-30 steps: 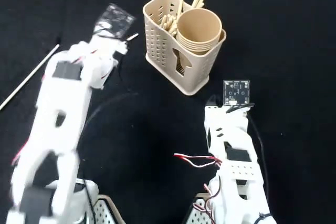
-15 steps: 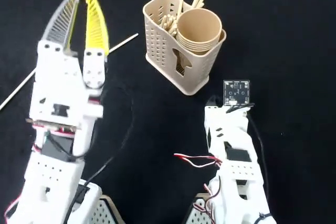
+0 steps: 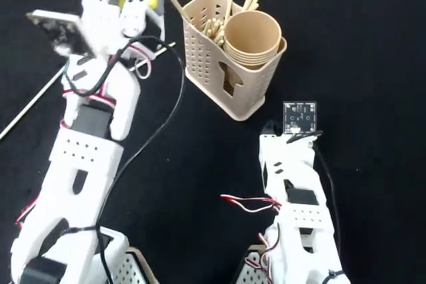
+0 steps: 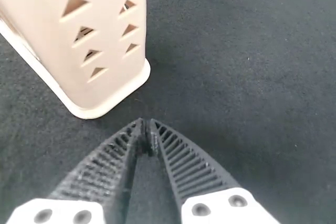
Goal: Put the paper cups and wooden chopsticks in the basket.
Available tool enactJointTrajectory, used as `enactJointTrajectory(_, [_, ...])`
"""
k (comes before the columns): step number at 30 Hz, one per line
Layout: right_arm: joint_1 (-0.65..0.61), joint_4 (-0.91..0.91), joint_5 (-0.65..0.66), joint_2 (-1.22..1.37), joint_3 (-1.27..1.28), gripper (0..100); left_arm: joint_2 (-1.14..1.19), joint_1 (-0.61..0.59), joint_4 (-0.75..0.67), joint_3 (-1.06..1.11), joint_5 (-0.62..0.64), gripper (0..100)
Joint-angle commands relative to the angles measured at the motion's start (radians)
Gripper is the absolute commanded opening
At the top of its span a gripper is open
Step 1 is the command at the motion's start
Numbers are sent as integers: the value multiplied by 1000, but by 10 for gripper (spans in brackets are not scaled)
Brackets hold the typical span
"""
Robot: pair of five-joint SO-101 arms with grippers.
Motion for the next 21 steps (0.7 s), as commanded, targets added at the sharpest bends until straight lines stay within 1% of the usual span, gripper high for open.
enactJointTrajectory(1, [-11,-21,9,-15,-7,15,17,-2,-3,-12,18,29])
enactJointTrajectory(9, [-11,-21,9,-15,-7,15,21,4,2,-5,20,29])
enactJointTrajectory(11, [-11,-21,9,-15,-7,15,26,4,3,24,20,29])
enactJointTrajectory(15, [-11,-21,9,-15,-7,15,52,68,3,61,11,30])
enactJointTrajectory(21, [-11,-21,9,-15,-4,15,60,74,0,35,18,29])
